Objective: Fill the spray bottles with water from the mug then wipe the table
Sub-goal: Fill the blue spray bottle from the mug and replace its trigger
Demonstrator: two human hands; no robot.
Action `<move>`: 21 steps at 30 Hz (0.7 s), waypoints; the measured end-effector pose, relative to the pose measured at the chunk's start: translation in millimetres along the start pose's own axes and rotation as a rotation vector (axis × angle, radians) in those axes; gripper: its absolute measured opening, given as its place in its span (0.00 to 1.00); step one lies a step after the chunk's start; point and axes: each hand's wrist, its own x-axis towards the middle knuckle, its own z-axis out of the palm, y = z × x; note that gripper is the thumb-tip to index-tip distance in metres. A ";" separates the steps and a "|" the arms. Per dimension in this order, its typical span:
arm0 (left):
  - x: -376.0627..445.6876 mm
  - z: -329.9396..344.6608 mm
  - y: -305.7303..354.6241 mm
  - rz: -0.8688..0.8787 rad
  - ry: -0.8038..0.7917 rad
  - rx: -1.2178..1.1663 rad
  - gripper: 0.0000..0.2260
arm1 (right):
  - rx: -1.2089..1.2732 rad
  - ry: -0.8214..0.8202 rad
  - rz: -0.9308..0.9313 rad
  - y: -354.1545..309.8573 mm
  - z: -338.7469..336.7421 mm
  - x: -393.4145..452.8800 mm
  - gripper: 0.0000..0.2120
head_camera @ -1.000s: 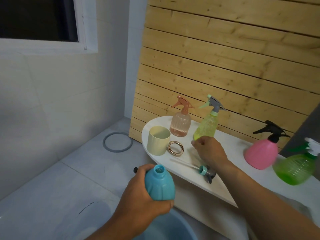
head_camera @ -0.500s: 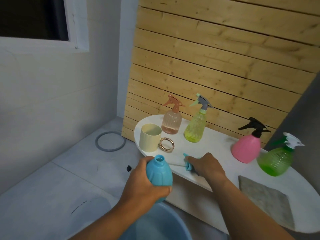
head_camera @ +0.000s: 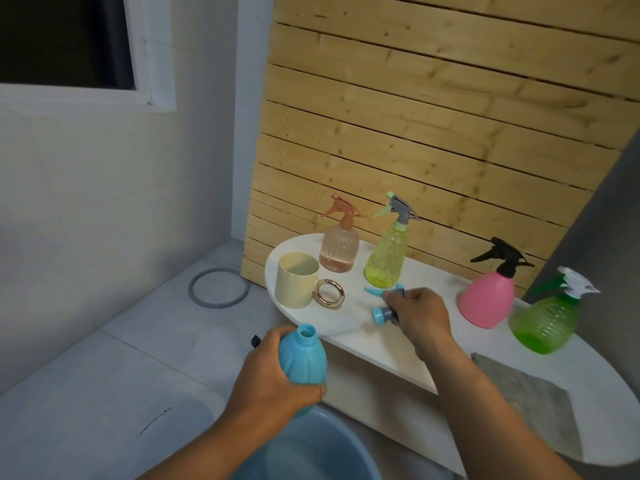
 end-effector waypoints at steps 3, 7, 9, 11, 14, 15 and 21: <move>-2.8 -2.5 -5.5 -0.018 0.004 0.020 0.41 | 0.133 0.034 -0.206 -39.4 -14.6 -22.6 0.16; -6.1 -7.8 -8.0 -0.030 -0.008 0.020 0.41 | 0.160 -0.015 -0.459 -96.6 -30.1 -65.9 0.12; -6.6 -9.8 -7.7 -0.036 -0.006 0.017 0.41 | 0.130 -0.053 -0.533 -114.3 -32.9 -84.5 0.12; -7.5 -12.4 -6.4 -0.042 -0.001 0.015 0.40 | 0.084 -0.083 -0.580 -122.1 -32.6 -98.9 0.12; -8.1 -14.9 -5.1 -0.053 0.005 0.030 0.41 | 0.026 -0.104 -0.628 -123.8 -29.0 -113.8 0.11; -8.6 -15.8 -4.7 -0.058 0.006 0.028 0.41 | 0.007 -0.102 -0.638 -122.9 -27.6 -117.0 0.11; -8.9 -18.9 -5.7 -0.080 0.005 0.026 0.41 | 0.069 -0.079 -0.672 -127.0 -30.1 -125.4 0.11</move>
